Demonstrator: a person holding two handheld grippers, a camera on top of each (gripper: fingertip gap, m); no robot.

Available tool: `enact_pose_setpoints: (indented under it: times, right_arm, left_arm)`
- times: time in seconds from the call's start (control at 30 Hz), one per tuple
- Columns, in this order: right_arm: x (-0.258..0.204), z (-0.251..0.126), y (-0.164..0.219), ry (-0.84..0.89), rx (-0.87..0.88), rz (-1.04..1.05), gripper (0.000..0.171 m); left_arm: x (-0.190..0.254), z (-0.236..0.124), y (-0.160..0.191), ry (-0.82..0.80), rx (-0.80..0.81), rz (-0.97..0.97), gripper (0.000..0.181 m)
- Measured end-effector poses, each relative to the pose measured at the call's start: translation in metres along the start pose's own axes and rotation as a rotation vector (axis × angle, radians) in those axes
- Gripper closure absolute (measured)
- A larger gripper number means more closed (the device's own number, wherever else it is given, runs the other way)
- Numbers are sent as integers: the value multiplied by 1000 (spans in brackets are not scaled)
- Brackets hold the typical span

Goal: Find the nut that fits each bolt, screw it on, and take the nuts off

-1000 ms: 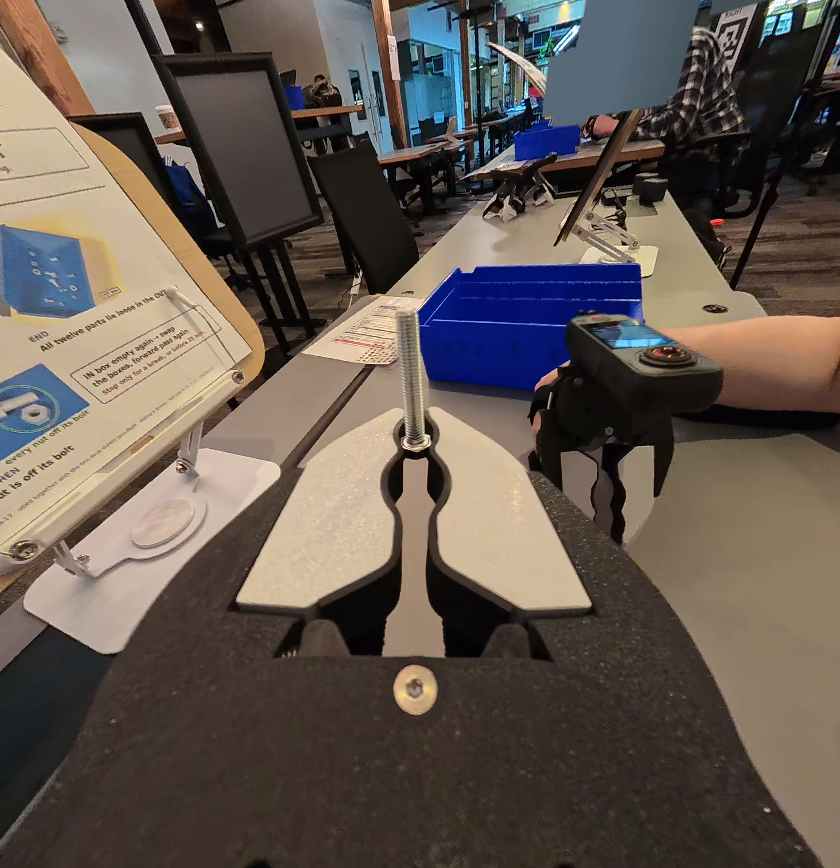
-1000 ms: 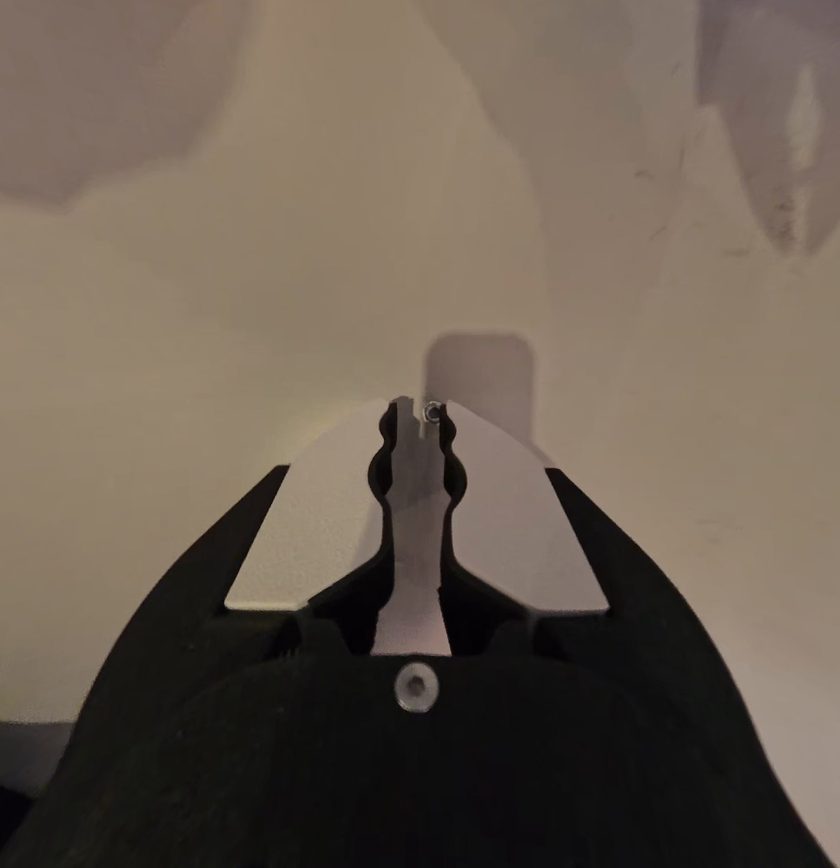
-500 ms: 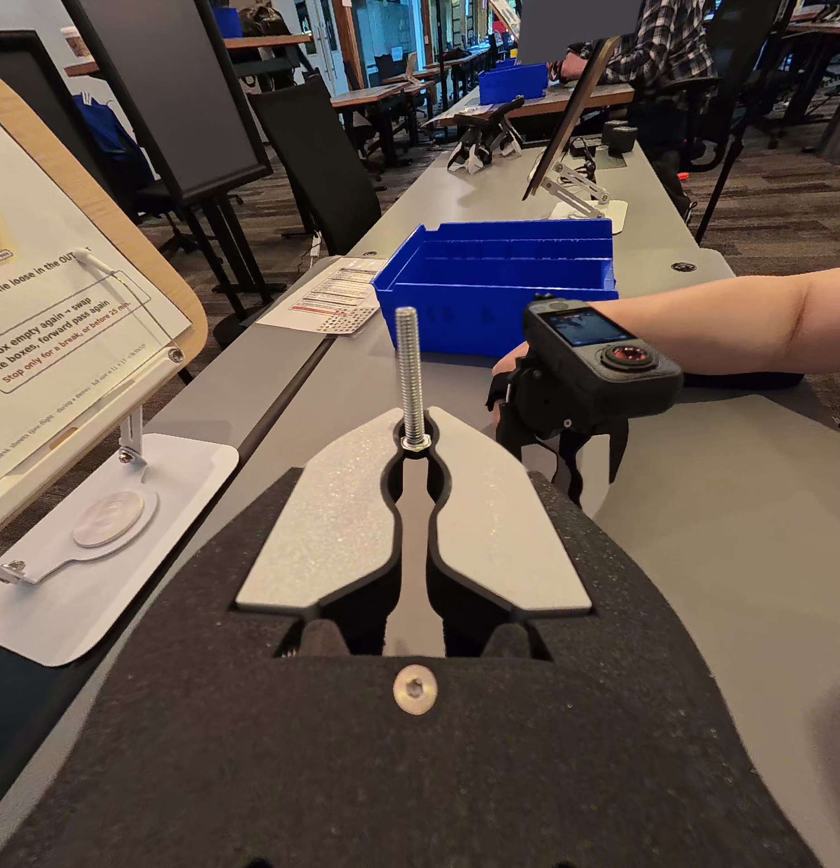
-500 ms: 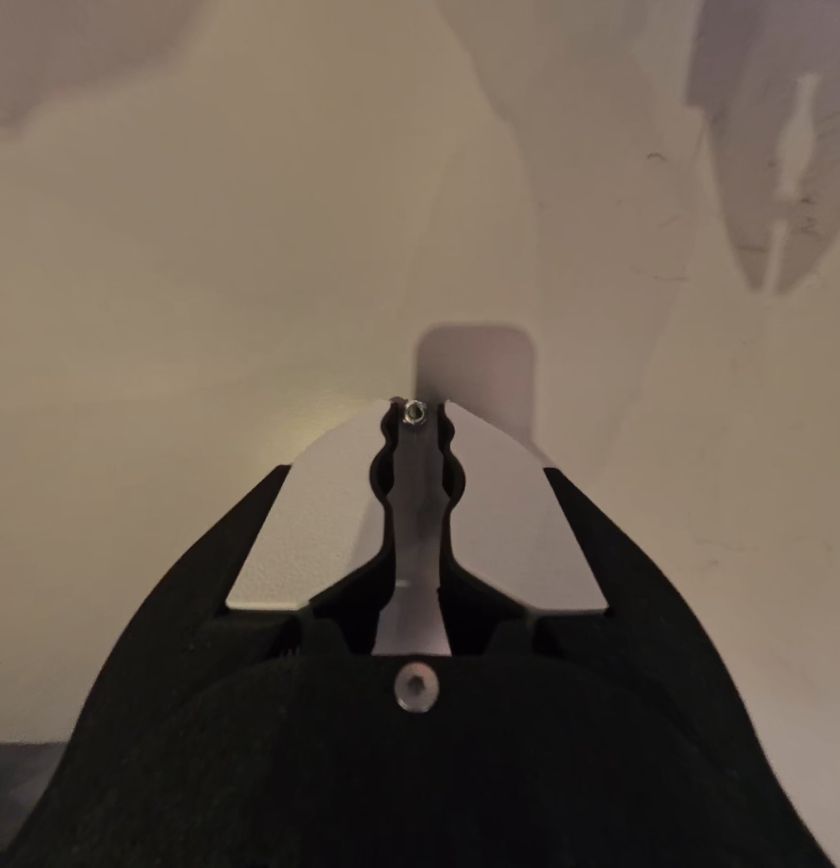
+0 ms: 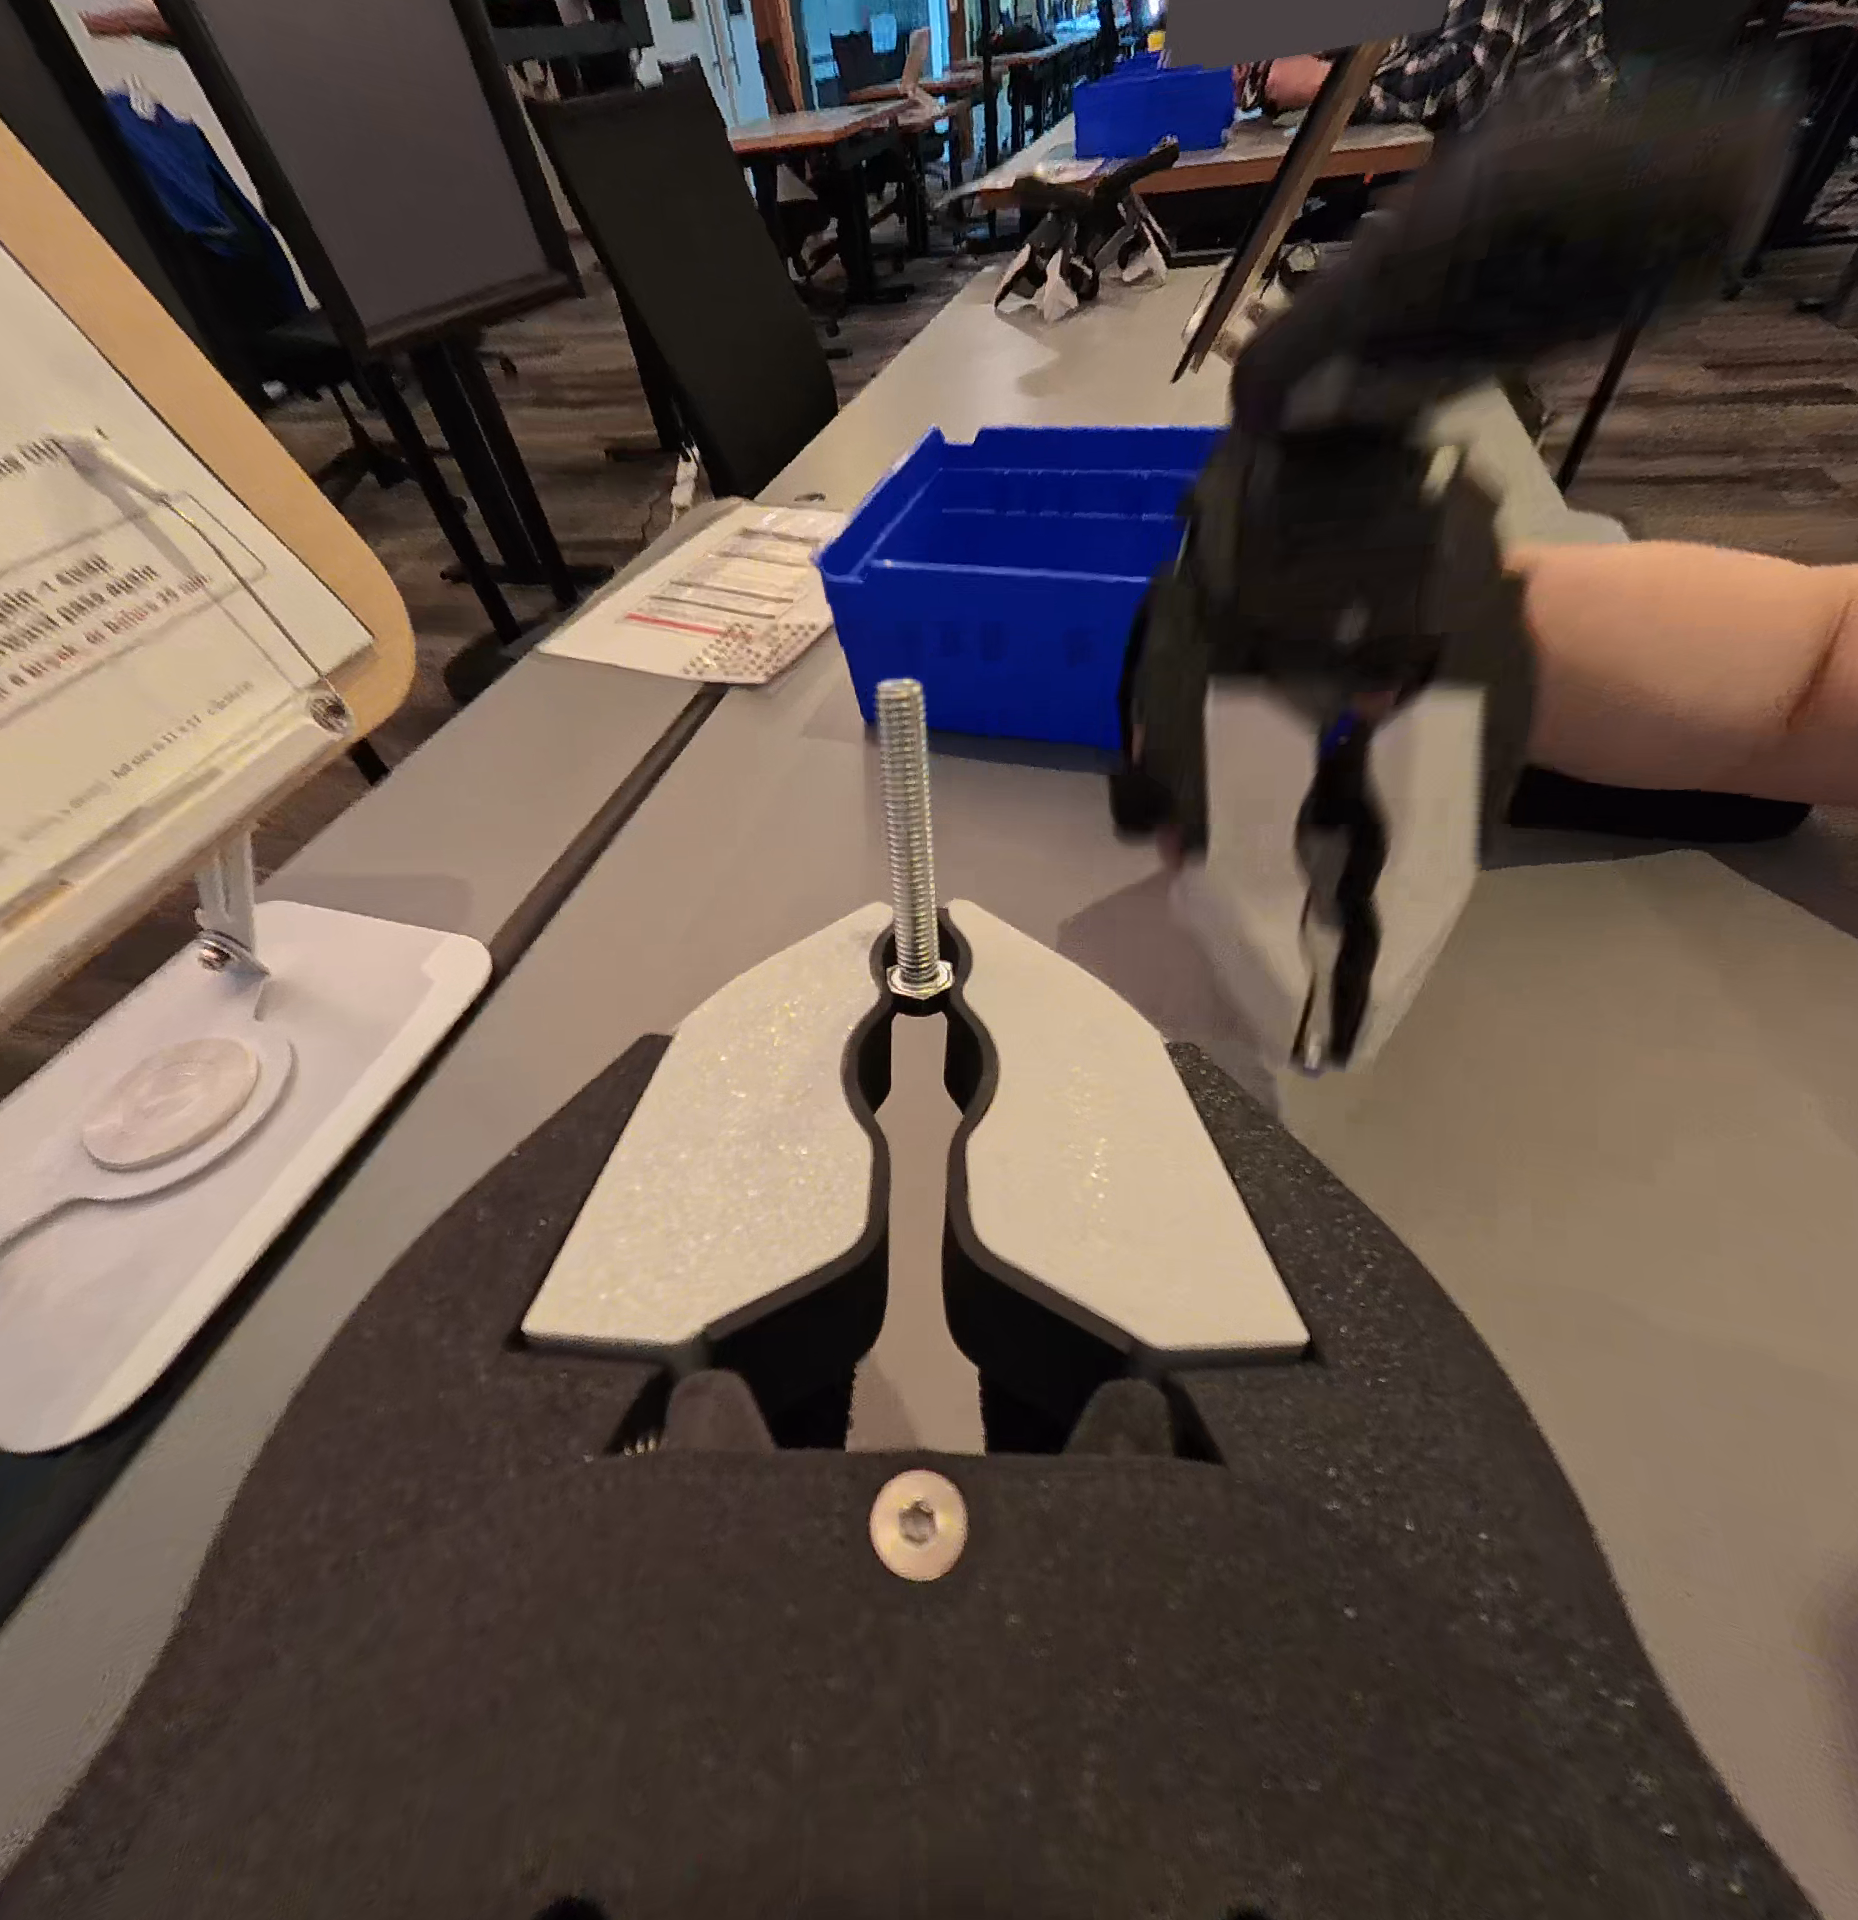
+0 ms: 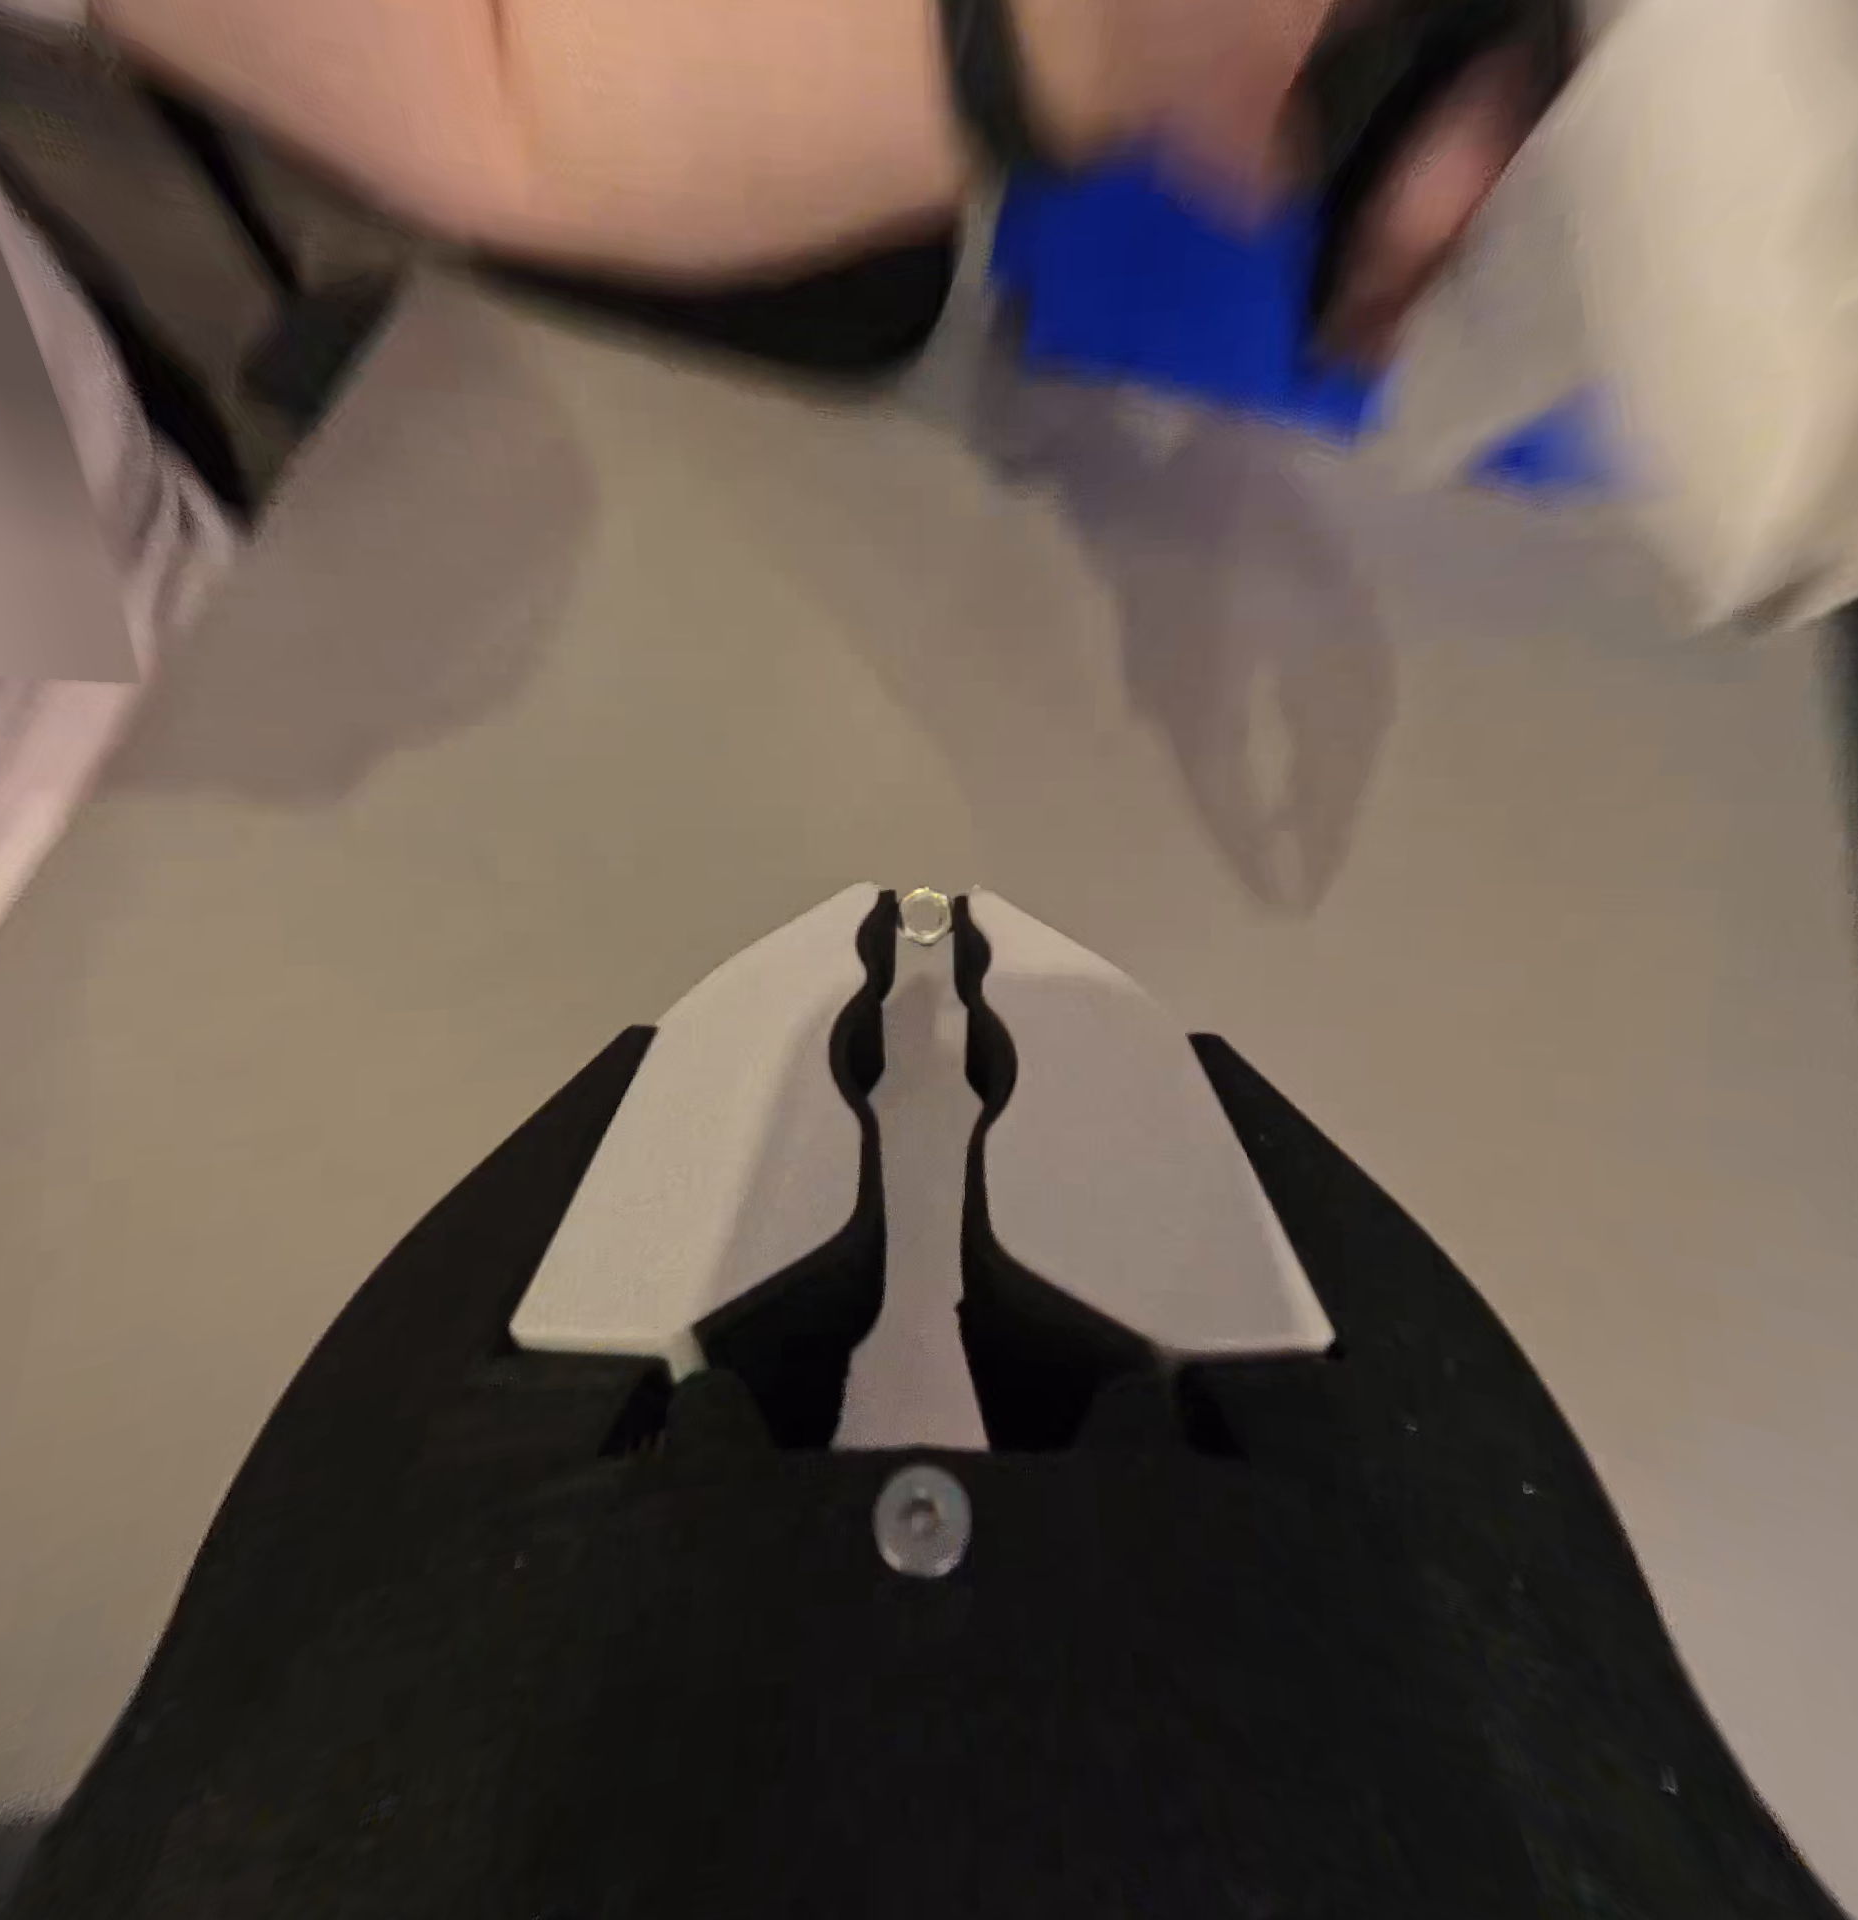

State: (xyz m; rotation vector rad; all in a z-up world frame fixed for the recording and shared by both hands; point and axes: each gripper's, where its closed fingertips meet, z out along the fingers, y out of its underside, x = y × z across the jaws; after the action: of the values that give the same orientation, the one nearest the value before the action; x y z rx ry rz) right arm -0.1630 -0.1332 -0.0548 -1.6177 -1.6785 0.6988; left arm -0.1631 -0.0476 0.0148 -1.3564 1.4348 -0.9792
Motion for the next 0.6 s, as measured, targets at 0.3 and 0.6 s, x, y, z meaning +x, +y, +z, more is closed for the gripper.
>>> enact_pose_setpoints:
  times: [0.3,0.6]
  right_arm:
    - [31,-79,-57,307,224,126,161]
    - [21,-66,-40,265,93,37,161]
  left_arm:
    - [58,59,48,195,-191,30,178]
    - [76,60,38,246,-147,108,178]
